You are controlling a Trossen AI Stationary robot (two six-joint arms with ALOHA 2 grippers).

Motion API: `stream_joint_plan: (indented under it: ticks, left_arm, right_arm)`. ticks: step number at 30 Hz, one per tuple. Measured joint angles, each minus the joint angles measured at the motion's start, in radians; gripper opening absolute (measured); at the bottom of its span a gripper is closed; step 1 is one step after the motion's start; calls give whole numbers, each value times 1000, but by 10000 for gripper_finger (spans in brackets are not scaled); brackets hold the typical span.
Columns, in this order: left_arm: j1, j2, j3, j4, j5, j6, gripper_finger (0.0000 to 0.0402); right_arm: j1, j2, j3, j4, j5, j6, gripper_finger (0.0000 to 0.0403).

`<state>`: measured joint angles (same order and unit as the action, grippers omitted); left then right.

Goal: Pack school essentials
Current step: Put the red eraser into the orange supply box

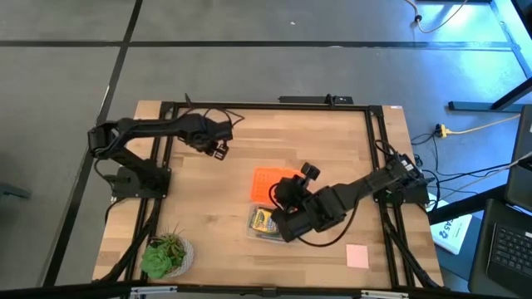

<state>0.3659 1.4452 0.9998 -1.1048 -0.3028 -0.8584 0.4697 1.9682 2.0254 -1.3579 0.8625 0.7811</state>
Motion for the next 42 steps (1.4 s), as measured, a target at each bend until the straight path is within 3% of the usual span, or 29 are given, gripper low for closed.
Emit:
stream_joint_plan:
  ticks: [7,16,19,27,32,38,42]
  left_arm:
    - [-39,0,-88,110,-95,-182,119]
    - [-33,0,-198,355,-188,-199,119]
    - [-14,0,-211,376,-235,-209,119]
    - [14,0,-257,376,-236,-239,119]
    - [23,0,-275,376,-235,-239,119]
    - [30,0,-277,377,-236,-239,119]
    - [29,0,-277,377,-235,-239,119]
  right_arm:
    - [-33,0,0,0,0,-69,120]
    - [-76,0,0,0,0,-83,120]
    - [-96,0,0,2,14,-83,120]
    - [-163,0,0,74,72,-136,120]
    - [-226,0,-1,198,-75,-342,120]
    - [-312,0,-1,376,-377,-557,120]
    - [-341,0,-1,429,-443,-618,120]
